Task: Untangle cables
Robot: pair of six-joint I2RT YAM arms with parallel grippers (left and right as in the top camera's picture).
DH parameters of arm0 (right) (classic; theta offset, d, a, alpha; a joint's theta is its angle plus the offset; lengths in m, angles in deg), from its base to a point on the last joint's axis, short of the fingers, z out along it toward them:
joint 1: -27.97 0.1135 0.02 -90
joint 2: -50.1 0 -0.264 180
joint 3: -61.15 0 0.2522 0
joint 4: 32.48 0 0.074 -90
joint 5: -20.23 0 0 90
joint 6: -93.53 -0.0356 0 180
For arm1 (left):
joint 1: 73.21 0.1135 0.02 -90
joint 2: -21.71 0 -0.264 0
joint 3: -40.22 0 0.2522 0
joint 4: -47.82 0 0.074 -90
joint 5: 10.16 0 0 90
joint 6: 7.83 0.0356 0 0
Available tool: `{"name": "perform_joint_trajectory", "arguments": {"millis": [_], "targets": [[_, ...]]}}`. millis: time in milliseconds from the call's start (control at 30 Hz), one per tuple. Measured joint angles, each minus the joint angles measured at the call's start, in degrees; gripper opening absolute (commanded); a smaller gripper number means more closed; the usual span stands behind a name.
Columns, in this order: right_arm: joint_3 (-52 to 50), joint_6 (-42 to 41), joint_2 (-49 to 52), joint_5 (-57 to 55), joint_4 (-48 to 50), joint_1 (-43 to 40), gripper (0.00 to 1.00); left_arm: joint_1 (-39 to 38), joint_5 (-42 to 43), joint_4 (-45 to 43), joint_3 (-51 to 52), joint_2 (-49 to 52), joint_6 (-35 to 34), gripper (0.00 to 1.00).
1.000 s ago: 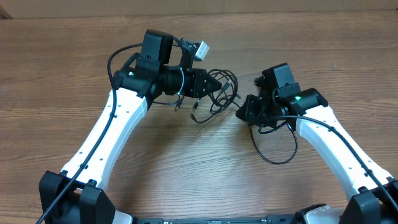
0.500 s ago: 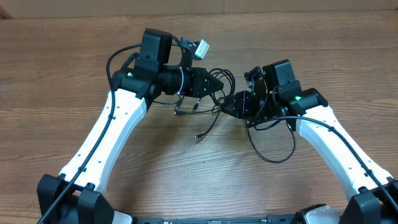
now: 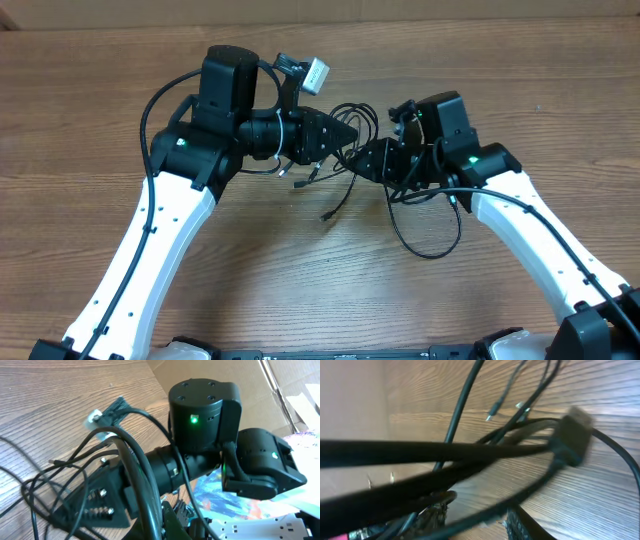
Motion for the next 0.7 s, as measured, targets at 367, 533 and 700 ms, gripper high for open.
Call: {"name": "perform_joint_trajectory", "arguments": {"millis": [367, 533, 700], "targets": [[0.00, -10.58, 0.00, 0.02, 3.13, 2.56, 0.20, -0.02, -5.11, 2.80, -0.02, -0.37, -1.22, 0.04], [0.00, -20.63, 0.00, 0.00, 4.31, 2.56, 0.22, 0.00, -10.67, 4.76, -0.02, -0.37, -2.67, 0.04], [0.00, -24.46, 0.00, -0.07, 6.80, 2.56, 0.26, -0.02, -12.09, 4.57, -0.02, -0.37, -4.50, 0.04]]}}
